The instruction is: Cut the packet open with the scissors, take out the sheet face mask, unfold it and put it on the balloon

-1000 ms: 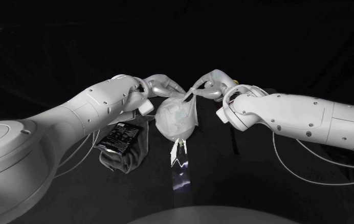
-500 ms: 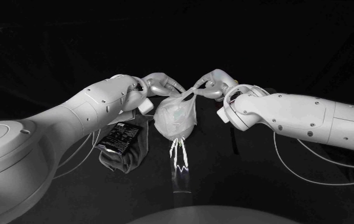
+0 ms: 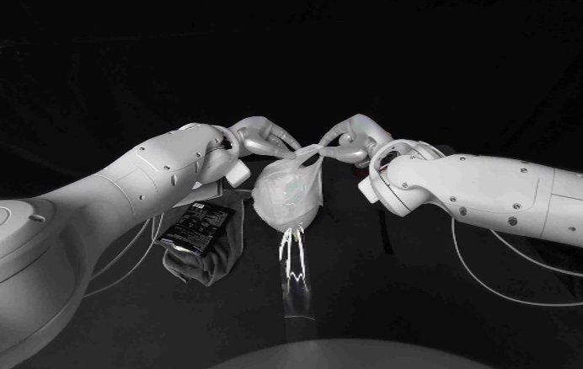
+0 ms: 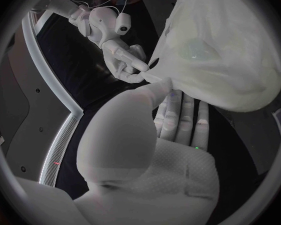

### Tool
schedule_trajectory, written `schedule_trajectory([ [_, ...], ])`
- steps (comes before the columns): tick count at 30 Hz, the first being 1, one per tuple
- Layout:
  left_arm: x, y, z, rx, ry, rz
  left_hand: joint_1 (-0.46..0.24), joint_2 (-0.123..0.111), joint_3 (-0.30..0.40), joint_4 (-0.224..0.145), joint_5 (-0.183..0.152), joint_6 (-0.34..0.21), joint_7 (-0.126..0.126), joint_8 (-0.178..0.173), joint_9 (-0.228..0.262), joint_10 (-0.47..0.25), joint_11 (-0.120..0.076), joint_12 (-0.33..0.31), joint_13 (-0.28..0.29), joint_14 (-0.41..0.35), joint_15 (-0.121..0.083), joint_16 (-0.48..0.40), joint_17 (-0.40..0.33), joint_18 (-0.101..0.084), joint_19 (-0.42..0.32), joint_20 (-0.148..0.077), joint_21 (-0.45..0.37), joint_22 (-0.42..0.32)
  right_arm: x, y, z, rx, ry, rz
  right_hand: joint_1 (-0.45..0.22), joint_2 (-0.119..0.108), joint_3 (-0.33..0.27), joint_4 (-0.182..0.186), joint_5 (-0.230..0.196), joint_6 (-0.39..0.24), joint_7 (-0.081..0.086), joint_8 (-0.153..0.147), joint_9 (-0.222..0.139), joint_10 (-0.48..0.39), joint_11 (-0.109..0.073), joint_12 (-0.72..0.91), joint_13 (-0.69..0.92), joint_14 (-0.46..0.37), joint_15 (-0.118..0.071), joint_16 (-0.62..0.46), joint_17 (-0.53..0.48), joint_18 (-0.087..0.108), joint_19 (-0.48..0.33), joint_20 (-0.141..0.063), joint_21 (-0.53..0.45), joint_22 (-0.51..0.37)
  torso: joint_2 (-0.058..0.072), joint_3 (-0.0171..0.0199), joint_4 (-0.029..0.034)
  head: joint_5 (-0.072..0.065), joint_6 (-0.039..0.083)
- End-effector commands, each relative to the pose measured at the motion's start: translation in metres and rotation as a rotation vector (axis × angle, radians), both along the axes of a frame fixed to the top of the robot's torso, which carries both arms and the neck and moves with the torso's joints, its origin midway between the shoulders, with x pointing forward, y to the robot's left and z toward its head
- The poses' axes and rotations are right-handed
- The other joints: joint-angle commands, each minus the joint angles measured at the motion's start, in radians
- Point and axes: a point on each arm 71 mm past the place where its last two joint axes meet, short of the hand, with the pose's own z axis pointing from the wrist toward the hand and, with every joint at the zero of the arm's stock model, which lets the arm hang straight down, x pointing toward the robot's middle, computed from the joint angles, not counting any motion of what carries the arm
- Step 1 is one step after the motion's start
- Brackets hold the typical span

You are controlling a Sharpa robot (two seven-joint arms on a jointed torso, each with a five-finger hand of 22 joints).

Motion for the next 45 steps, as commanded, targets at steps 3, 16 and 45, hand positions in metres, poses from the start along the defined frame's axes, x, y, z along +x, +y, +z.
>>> schedule_trajectory([
  [3, 0.004, 0.005, 0.003, -0.016, -0.045, 0.051, -0.026, 0.002, -0.006, -0.012, 0.004, 0.006, 0.001, -0.002, -0.003, 0.004, -0.012, 0.017, 0.015, 0.003, -0.005, 0.027, 0.020, -0.008, 0.029, -0.001, 0.019, 0.008, 0.000, -0.001, 0.002, 0.002, -0.014, -0.002, -0.008, 0.004, 0.007, -0.001, 0.005, 0.005, 0.001, 0.004, 0.002, 0.106, -0.009, 0.004, 0.263, 0.104, -0.005, 0.004, 0.264, -0.010, 0.071, 0.001, 0.004, 0.238, 0.000, -0.0002, 0.0001, 0.001, -0.001],
  [16, 0.008, 0.013, 0.003, 0.033, -0.083, 0.084, -0.063, 0.002, -0.045, -0.023, 0.004, 0.023, -0.006, -0.007, -0.004, -0.012, -0.027, 0.074, 0.071, -0.003, -0.024, 0.131, 0.093, -0.026, 0.104, -0.005, 0.075, 0.034, 0.002, 0.000, 0.000, 0.000, -0.007, -0.005, -0.008, 0.004, 0.007, -0.001, 0.005, 0.005, 0.001, 0.004, 0.002, 0.106, -0.009, 0.004, 0.263, 0.104, -0.005, 0.004, 0.264, -0.010, 0.071, 0.001, 0.004, 0.238, 0.000, 0.0000, -0.0004, 0.001, -0.004],
  [45, 0.010, 0.015, -0.004, 0.143, -0.260, 0.127, -0.046, 0.005, -0.032, -0.059, 0.004, 0.034, 0.004, -0.009, -0.004, -0.034, -0.015, 0.104, 0.105, -0.011, -0.030, 0.186, 0.129, -0.034, 0.129, -0.008, 0.116, 0.057, 0.006, -0.001, -0.002, -0.006, 0.002, -0.025, -0.010, 0.005, 0.011, -0.002, 0.005, 0.006, 0.000, 0.005, 0.002, 0.106, -0.009, 0.004, 0.263, 0.104, -0.006, 0.004, 0.264, -0.011, 0.072, 0.001, 0.006, 0.239, 0.001, 0.0004, -0.0009, 0.002, -0.005],
])
